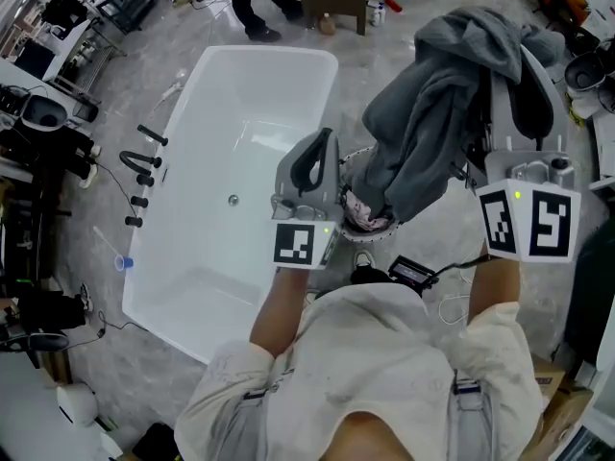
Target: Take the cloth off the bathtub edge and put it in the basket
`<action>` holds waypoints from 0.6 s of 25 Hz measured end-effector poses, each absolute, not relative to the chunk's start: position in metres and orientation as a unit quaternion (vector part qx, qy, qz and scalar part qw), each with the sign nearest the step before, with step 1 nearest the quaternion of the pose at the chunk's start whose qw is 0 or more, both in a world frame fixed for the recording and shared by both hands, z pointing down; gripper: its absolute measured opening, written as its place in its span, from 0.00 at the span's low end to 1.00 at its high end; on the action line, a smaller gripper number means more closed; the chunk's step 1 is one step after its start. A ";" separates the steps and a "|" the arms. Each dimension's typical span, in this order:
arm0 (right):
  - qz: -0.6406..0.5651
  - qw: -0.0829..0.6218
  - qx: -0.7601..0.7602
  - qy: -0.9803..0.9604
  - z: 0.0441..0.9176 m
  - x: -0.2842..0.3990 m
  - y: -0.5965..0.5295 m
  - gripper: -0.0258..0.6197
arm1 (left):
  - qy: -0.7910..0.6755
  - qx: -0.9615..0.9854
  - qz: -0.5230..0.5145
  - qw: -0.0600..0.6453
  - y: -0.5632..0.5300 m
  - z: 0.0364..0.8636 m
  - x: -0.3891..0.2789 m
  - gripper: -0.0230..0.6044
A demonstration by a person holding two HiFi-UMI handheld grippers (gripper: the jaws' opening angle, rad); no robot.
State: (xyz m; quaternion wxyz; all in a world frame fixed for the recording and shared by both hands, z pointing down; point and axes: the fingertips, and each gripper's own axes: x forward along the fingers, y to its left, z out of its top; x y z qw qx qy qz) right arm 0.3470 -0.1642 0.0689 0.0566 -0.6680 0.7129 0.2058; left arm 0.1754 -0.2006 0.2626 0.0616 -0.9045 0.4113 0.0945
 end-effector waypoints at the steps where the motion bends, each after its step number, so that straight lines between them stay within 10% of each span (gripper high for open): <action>1: 0.198 0.054 -0.665 0.718 0.079 0.344 -0.167 0.15 | 0.412 -0.904 0.094 0.059 -0.201 0.263 0.175 0.03; 15: 0.067 0.016 -0.664 0.745 0.225 0.325 -0.184 0.16 | 0.422 -0.902 0.084 0.047 -0.199 0.274 0.171 0.03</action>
